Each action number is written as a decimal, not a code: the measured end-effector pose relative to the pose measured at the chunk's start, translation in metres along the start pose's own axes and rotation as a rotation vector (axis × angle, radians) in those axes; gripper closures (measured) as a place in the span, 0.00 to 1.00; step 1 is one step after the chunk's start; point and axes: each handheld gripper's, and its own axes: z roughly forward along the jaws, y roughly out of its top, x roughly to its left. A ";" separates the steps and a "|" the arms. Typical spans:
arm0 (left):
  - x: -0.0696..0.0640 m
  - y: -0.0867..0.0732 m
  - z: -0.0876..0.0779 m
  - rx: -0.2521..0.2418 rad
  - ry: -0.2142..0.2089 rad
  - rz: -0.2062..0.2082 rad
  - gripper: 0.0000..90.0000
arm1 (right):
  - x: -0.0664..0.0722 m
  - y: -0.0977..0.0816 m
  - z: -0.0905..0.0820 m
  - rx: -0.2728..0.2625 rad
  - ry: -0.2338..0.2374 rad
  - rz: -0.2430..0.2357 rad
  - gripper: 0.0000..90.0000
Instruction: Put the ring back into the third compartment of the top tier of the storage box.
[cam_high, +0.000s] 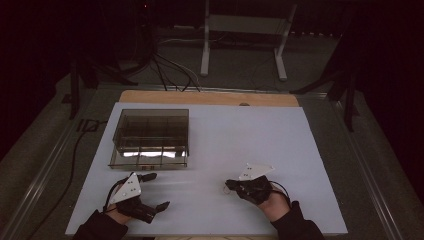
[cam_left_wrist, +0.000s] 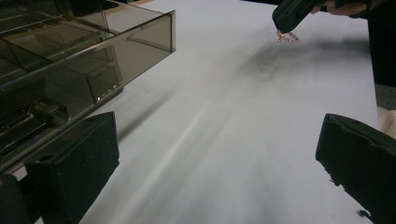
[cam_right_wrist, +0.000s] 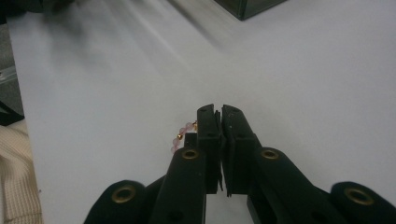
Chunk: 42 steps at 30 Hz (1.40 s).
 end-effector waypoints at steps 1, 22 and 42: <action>0.000 0.000 0.000 0.002 -0.003 0.000 0.01 | 0.000 0.000 0.000 0.004 -0.002 -0.004 0.97; 0.000 0.001 0.001 0.006 0.004 0.008 0.01 | -0.006 0.029 -0.012 -0.057 -0.020 -0.021 0.97; 0.000 0.001 0.001 0.001 0.002 0.009 0.01 | -0.009 0.060 -0.019 -0.097 -0.019 -0.044 0.97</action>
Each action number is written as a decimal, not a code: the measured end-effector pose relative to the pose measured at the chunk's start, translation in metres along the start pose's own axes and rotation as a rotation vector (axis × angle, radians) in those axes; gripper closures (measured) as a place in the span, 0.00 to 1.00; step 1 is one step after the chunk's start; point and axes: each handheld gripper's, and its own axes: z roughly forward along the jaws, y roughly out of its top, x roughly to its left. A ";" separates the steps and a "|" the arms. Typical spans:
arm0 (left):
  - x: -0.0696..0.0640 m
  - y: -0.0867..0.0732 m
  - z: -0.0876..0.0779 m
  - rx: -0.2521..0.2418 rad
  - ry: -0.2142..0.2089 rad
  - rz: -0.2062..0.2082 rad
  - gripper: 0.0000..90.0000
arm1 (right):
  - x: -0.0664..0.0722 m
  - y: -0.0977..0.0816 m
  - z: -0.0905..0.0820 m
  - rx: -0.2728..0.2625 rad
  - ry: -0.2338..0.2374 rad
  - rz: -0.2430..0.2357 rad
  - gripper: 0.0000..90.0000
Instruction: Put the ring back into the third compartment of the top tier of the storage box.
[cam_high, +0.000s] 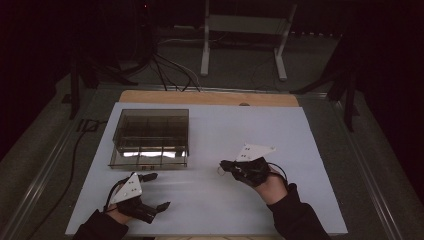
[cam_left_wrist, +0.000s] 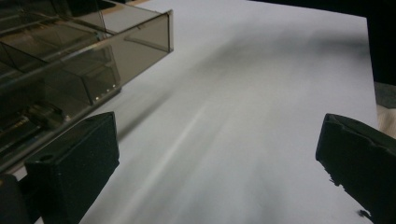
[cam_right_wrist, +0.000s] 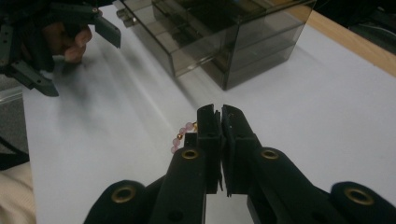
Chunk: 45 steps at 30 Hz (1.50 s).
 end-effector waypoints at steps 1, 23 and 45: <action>0.000 0.000 0.000 0.004 0.001 0.001 0.01 | 0.000 0.002 0.000 -0.001 0.001 0.001 0.97; 0.000 0.000 0.000 0.005 0.011 0.011 0.01 | -0.007 0.037 0.010 -0.034 0.008 -0.008 0.97; 0.001 0.000 -0.001 -0.004 0.006 0.001 0.01 | -0.007 0.071 0.034 -0.024 0.020 -0.027 0.97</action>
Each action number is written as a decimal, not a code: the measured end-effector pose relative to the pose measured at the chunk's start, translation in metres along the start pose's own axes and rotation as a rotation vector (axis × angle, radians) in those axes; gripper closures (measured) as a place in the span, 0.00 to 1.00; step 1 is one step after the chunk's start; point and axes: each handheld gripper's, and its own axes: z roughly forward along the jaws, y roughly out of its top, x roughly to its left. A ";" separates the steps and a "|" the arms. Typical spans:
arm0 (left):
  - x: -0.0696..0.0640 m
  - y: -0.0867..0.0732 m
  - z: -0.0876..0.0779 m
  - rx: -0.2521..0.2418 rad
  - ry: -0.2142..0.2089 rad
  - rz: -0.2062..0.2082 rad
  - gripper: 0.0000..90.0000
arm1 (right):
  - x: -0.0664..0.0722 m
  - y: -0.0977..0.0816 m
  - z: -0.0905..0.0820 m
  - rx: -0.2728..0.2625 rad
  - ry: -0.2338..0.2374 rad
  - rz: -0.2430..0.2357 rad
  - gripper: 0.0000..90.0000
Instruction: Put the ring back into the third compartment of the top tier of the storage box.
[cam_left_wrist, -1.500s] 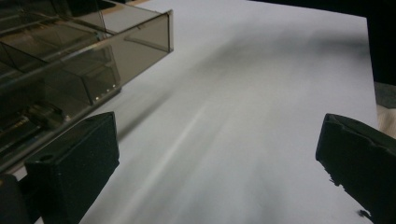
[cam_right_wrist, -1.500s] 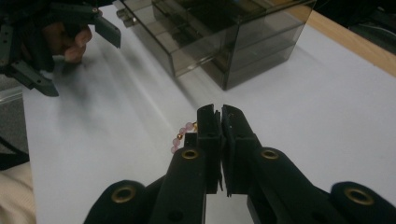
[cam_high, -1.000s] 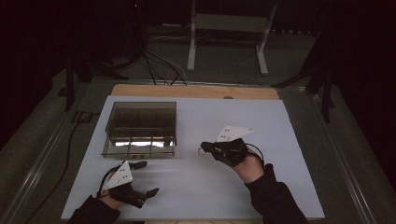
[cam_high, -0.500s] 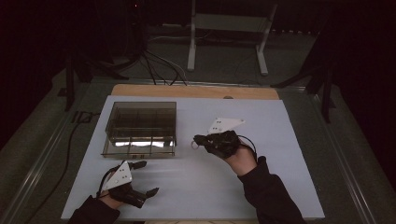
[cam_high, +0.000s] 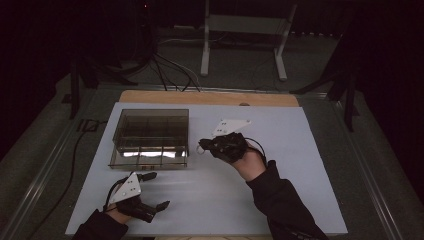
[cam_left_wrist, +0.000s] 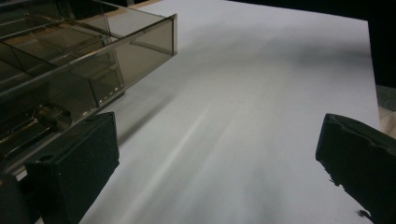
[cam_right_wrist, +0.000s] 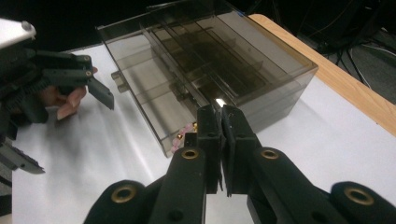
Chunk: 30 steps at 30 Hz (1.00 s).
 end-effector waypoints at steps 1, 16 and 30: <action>0.000 0.000 0.000 -0.001 -0.001 -0.002 0.01 | 0.000 0.002 0.001 -0.004 0.002 0.000 0.97; -0.001 0.000 0.000 0.001 -0.003 0.004 0.01 | 0.003 0.020 0.025 -0.018 0.023 0.015 0.97; -0.001 0.000 0.000 0.006 -0.004 0.008 0.01 | 0.007 0.029 0.046 -0.018 0.035 0.028 0.97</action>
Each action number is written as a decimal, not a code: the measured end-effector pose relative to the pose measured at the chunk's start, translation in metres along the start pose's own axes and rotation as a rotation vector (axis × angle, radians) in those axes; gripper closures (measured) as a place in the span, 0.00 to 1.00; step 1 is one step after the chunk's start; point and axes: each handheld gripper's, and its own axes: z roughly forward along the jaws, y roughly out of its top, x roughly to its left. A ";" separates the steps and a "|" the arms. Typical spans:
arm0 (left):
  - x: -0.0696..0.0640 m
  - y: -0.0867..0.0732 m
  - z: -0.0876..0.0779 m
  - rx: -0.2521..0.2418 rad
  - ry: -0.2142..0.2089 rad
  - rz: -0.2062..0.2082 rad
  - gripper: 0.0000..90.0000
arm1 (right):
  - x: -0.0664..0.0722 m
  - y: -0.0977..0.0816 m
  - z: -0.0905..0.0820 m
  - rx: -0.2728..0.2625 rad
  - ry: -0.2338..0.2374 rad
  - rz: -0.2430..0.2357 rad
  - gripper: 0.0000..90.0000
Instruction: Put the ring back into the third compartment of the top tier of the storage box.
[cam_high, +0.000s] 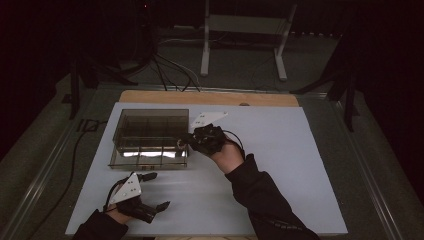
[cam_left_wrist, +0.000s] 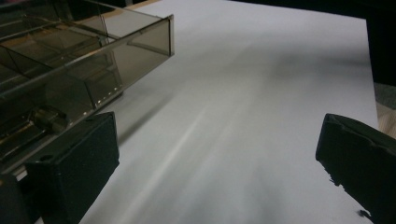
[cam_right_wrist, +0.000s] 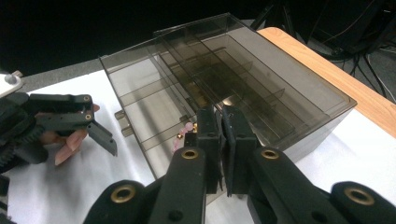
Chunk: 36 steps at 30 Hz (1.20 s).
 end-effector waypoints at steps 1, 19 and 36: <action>0.000 0.000 0.000 0.001 0.001 0.001 0.01 | 0.000 0.000 0.001 -0.001 0.003 0.005 0.97; 0.000 0.000 0.000 0.001 -0.006 0.001 0.01 | 0.001 -0.004 0.035 0.022 0.031 0.044 0.96; -0.001 0.000 0.000 0.002 -0.008 -0.002 0.01 | 0.007 -0.007 0.046 0.015 0.100 0.038 0.26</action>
